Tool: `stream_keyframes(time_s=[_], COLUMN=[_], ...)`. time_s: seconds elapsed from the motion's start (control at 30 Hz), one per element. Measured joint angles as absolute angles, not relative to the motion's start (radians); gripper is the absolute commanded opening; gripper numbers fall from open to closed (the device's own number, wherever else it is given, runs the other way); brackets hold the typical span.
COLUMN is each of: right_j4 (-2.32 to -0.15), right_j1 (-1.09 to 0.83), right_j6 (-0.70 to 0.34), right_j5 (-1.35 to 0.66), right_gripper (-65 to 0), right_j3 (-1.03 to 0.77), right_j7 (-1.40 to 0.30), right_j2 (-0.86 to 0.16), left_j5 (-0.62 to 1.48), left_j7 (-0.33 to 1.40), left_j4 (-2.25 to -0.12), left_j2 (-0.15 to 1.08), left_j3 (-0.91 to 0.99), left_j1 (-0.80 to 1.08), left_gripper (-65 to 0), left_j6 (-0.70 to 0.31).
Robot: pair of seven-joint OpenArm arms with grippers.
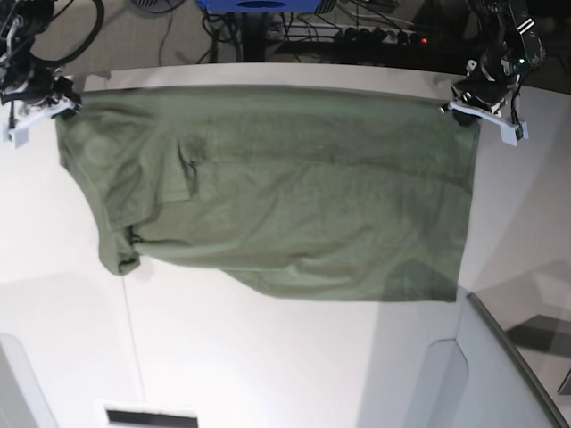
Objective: Layout the t-shirt on the table in an organized manner, then fold the t-shirt properly
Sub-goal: 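Lift the folded shirt with both grippers and pull it taut, then swing the shirt up and drop it in a heap beside the left gripper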
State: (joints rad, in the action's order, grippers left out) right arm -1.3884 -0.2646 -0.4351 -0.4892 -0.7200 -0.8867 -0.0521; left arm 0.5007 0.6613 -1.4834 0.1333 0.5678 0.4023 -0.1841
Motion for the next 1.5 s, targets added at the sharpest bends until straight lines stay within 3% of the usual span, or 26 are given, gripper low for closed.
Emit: stream_keyframes(time_s=[0.37,0.6,0.83,1.03,1.5], right_j4=[-1.394,-1.568,-1.760,-1.916,-1.954], right_j1=[-0.276,-0.179,0.049,0.190,0.415], right_j6=[-0.435,-0.439,-0.434,-0.439,-0.446], right_j5=[-0.489,-0.495,-0.487,-0.505,-0.536], right_gripper=[-64.8,-64.8,-64.8,-64.8,-64.8], right_j3=[-0.715,-0.715,-0.714,-0.712,-0.714], right_j7=[-0.862,-0.888,-1.049,-1.126,-1.145], right_j2=[-0.052,-0.056,-0.057,-0.093,-0.269], left_j5=[0.501,0.513,0.512,0.532,0.565], left_j7=[0.661,0.715,0.926,1.060,1.179], left_j4=[-1.490,-1.739,-1.914,-1.939,-1.944], left_j2=[0.133,0.199,0.287,0.358,0.378], left_j3=[0.568,0.558,0.559,0.558,0.555], left_j1=[0.408,0.344,0.139,-0.061,-0.448], left_gripper=[-65.0,-65.0,-65.0,-65.0,-65.0], left_j6=[-0.184,-0.203,-0.187,-0.192,-0.196])
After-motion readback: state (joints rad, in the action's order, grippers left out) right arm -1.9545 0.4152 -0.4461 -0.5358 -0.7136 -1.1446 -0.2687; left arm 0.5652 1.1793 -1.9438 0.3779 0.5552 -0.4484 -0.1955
